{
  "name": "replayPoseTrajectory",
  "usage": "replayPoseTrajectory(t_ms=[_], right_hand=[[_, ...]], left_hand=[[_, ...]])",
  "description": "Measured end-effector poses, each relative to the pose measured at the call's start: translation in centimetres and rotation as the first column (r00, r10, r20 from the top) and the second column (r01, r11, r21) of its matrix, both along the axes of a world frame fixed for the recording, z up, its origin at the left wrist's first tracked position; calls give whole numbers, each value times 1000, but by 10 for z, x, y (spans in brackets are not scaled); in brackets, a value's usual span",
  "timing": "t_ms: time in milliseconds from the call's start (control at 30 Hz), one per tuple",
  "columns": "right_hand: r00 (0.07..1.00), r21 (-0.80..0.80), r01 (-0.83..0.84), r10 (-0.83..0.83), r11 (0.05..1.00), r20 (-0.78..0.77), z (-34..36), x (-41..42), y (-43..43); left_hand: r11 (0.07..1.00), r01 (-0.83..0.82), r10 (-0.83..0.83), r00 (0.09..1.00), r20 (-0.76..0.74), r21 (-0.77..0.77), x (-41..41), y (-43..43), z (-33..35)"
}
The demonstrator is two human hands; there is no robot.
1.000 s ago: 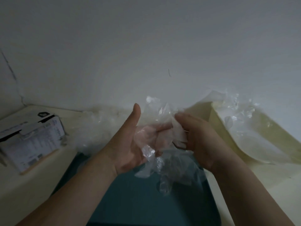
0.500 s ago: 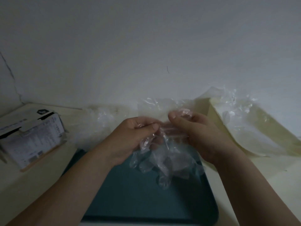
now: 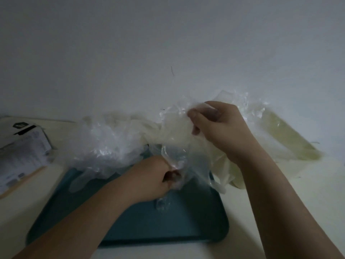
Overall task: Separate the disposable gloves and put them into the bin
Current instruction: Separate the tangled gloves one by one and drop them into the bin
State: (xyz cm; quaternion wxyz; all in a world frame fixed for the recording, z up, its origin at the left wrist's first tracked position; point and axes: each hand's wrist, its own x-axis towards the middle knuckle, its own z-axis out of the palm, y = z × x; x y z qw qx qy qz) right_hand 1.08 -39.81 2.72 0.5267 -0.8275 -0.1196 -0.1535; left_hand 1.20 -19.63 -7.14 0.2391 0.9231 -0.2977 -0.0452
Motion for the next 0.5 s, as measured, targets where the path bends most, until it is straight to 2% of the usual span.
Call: replayPoseTrajectory(t_ms=[67, 133, 200, 233, 267, 300, 333, 367, 400, 467, 500], right_hand=[[997, 81, -77, 78, 994, -9, 7, -3, -5], [985, 154, -155, 165, 976, -52, 9, -6, -12], [966, 160, -209, 229, 965, -119, 10, -6, -20], [958, 152, -226, 248, 962, -145, 12, -6, -23], [950, 147, -239, 263, 960, -170, 13, -7, -26], [941, 146, -257, 281, 955, -186, 14, -9, -28], [936, 148, -275, 300, 950, -183, 16, -9, -28], [938, 158, -282, 307, 946, -163, 16, -11, -26], [942, 176, -286, 310, 942, -127, 16, -11, -25], [939, 192, -322, 339, 927, -61, 15, -12, -17], [937, 152, -342, 349, 927, -27, 15, -12, -12]], left_hand=[[994, -71, 70, 997, -19, -77, 1, 8, 6], [955, -198, 194, 980, -41, -221, 6, 15, 17], [824, -366, 344, 930, -131, -434, 11, 19, 32], [686, -453, 383, 890, -248, -569, 13, 20, 39], [505, -530, 340, 848, -408, -681, 13, 20, 45], [294, -596, 208, 803, -558, -748, 13, 19, 52], [116, -637, 54, 770, -635, -762, 13, 20, 58], [20, -655, -58, 753, -655, -755, 13, 20, 62], [-17, -660, -124, 747, -653, -751, 13, 20, 66], [-22, -660, -196, 739, -644, -751, 9, 19, 70], [-18, -667, -222, 729, -647, -745, 8, 19, 72]])
